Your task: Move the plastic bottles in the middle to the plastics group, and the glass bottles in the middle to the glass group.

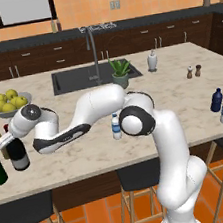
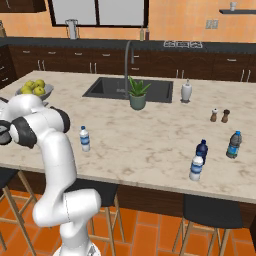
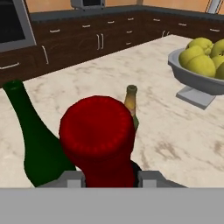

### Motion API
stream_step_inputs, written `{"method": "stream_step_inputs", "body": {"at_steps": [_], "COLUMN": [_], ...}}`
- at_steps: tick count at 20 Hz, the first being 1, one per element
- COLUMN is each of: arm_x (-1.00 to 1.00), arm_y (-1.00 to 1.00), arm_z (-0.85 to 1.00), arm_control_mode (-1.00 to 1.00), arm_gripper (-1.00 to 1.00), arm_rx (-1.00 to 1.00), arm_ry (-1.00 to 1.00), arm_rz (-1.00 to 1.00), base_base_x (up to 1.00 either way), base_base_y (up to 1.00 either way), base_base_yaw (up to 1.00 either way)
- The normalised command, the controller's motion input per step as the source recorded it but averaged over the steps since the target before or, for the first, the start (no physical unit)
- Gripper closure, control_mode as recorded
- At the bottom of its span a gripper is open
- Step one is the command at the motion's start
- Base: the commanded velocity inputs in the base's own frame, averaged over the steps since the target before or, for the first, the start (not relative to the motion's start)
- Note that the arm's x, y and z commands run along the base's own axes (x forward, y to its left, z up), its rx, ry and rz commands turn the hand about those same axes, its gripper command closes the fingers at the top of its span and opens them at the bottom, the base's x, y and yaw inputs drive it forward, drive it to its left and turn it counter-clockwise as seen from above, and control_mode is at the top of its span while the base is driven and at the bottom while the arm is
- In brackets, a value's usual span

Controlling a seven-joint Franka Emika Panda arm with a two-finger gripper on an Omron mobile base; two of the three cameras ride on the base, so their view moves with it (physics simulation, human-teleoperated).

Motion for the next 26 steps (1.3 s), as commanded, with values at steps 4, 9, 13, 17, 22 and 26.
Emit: {"method": "stream_step_inputs", "body": {"at_steps": [4,9,13,17,22,26], "arm_x": [0.00,0.00,0.00,-0.10,-0.33,-0.74], "arm_y": [0.00,0.00,0.00,0.00,-0.18,-0.61], "arm_z": [0.00,0.00,0.00,0.00,0.00,0.00], "arm_control_mode": [-1.00,-1.00,-1.00,-1.00,-1.00,-1.00], "arm_gripper": [-1.00,-1.00,-1.00,-1.00,-1.00,-1.00], "arm_rx": [0.00,0.00,0.00,0.00,0.00,0.04], "arm_ry": [0.00,0.00,0.00,-0.01,0.00,0.00], "arm_rz": [0.00,0.00,0.00,0.00,-0.01,-0.05], "base_base_x": [0.00,0.00,0.00,0.00,0.00,0.00], "base_base_y": [0.00,0.00,0.00,0.00,0.00,0.00], "base_base_yaw": [0.00,0.00,0.00,0.00,0.00,0.00]}}
